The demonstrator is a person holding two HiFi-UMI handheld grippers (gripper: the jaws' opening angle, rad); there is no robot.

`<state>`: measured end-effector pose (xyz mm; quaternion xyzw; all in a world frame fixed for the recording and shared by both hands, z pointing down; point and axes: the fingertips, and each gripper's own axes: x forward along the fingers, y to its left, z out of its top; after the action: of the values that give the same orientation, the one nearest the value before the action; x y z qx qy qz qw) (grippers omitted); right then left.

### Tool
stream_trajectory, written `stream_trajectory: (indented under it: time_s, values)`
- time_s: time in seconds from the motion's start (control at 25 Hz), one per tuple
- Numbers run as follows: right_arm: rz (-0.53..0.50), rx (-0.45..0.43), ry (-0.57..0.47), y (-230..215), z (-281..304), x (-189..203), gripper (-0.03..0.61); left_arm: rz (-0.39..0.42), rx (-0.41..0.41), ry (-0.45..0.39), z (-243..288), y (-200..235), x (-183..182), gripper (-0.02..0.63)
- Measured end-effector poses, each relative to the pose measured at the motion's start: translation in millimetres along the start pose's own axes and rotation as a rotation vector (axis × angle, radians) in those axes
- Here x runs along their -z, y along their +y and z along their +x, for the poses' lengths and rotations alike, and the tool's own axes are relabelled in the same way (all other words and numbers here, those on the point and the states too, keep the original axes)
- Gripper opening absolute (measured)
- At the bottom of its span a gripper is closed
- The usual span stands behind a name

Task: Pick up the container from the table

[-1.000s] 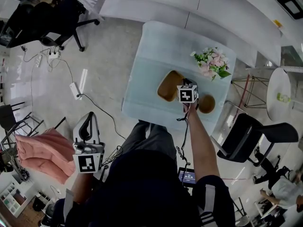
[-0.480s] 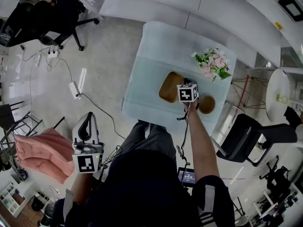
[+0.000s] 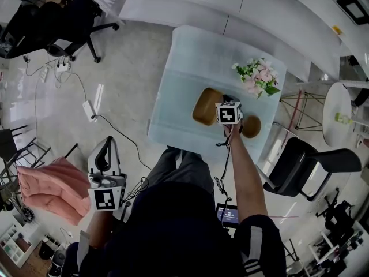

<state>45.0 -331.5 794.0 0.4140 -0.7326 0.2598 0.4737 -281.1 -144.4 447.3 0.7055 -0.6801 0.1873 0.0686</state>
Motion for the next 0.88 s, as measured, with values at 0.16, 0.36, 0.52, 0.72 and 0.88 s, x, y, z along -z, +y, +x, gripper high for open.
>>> stream_trajectory:
  time_s: [0.16, 0.36, 0.52, 0.72, 0.88]
  values:
    - [0.022, -0.014, -0.003, 1, -10, 1, 0.012, 0.019, 0.012, -0.019, -3, 0, -1, 0.003]
    - [0.040, -0.036, 0.001, 1, -23, 3, 0.011, 0.002, 0.014, -0.027, -5, -4, -6, 0.003]
    - [0.044, -0.042, -0.018, 2, -42, 1, 0.011, 0.036, 0.031, -0.060, -9, -5, -8, 0.003]
    - [0.033, -0.049, -0.061, 7, -71, -6, 0.012, 0.043, 0.044, -0.084, -15, -8, -12, 0.003]
    - [0.027, -0.053, -0.092, 10, -96, -12, 0.012, 0.058, 0.063, -0.117, -20, -10, -16, 0.003]
